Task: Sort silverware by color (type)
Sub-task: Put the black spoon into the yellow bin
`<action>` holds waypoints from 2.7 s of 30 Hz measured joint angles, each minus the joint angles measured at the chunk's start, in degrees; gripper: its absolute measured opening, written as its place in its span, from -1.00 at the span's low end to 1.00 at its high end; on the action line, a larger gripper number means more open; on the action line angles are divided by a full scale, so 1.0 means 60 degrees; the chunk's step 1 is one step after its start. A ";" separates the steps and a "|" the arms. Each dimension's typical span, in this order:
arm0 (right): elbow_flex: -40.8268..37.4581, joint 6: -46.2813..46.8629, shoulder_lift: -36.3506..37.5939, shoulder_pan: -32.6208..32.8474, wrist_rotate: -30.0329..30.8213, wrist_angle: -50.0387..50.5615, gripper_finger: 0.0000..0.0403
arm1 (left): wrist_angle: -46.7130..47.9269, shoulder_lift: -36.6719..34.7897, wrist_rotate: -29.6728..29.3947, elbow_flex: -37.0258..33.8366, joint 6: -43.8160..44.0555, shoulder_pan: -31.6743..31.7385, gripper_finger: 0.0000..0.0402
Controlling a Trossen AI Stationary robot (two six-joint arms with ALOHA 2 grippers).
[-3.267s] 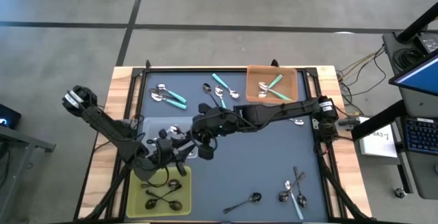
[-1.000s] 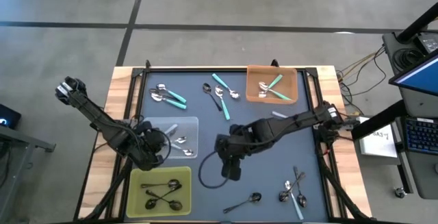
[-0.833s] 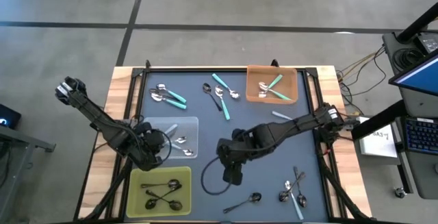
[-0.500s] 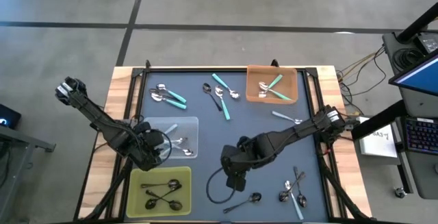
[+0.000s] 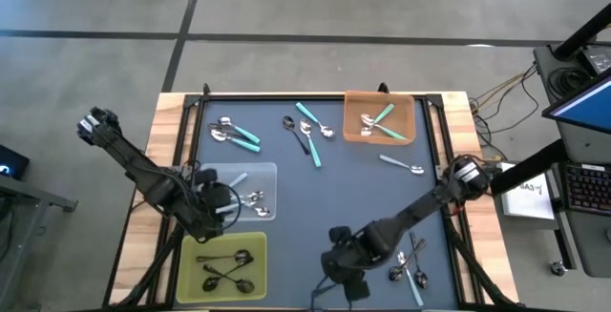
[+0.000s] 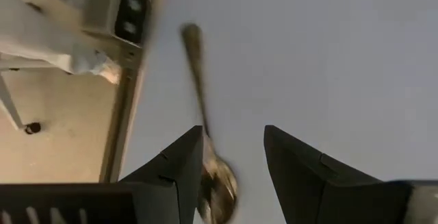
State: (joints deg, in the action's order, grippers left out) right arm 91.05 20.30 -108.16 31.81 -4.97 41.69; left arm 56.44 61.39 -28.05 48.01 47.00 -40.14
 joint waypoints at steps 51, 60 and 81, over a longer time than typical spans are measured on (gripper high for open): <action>-0.0505 -0.2092 -0.2149 0.0467 0.0605 -0.0604 -0.93 | 0.0104 0.0040 -0.0259 -0.0653 -0.0141 -0.0008 -0.05; -0.0388 -0.0971 -0.1880 0.0267 0.0682 -0.0565 -0.95 | -0.0050 0.0040 -0.0447 -0.0653 0.0359 -0.0008 -0.05; -0.0222 0.1640 0.0011 -0.1452 0.6779 -0.1412 -0.96 | -0.4752 0.0040 -0.2496 -0.0653 0.0717 -0.0095 -0.06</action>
State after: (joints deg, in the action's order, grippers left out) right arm 89.72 30.14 -108.09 23.10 35.70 33.22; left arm 27.92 61.63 -43.03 44.10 51.30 -40.71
